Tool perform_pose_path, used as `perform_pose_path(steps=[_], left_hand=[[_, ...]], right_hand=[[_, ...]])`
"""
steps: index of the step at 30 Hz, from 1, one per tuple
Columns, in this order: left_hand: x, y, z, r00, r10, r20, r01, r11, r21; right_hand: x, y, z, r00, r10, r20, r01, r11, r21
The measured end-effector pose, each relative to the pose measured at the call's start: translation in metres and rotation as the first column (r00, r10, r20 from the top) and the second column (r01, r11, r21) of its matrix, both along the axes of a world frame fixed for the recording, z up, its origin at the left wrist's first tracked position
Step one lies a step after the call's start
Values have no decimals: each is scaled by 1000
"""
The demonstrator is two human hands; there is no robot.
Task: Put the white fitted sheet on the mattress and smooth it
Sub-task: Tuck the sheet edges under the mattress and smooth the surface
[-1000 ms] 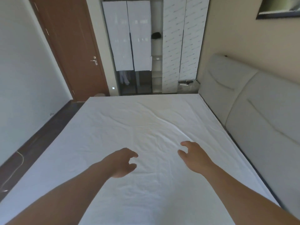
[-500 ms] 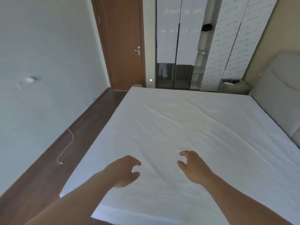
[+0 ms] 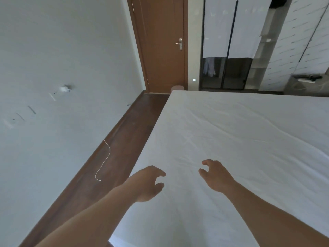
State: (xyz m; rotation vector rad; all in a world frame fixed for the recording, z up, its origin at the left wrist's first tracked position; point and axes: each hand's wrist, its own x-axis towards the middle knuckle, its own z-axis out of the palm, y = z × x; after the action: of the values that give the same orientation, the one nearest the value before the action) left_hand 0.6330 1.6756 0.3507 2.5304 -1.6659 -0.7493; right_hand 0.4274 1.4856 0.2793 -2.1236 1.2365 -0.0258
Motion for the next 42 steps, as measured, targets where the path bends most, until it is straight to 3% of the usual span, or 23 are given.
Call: perform_pose_path(steps=[5,9,12,18,23,30,39,42], left_hand=[[92,-38,-7,996,-88,-19,87,996,-23],[163,-83,-21,953,-303,-18,301,951,-68],[196,-109,-22,872,-487,-45,482,872,-92],[227,-131,1,688,-723,-53,721,690,-64],[236,-127,7,600,-799,-32,795,601,-79],[271,-131,3,509,-860,-38,858,511,-48],[380,-239,22,347,-937,-20,931,347,-116],[430,-284,28,313,-950,-14,945,313,-90]], right_hand=[[73,-21,0,998,-58,-4,58,997,-44],[104,-17,3,959,-284,1,283,956,-81],[114,13,9,860,-510,-15,507,858,-83],[136,100,34,683,-730,-39,722,682,-121],[149,138,47,601,-799,-3,787,592,-172],[201,158,50,553,-833,8,822,543,-172],[334,97,68,345,-937,54,918,325,-227],[396,75,67,333,-943,12,924,324,-205]])
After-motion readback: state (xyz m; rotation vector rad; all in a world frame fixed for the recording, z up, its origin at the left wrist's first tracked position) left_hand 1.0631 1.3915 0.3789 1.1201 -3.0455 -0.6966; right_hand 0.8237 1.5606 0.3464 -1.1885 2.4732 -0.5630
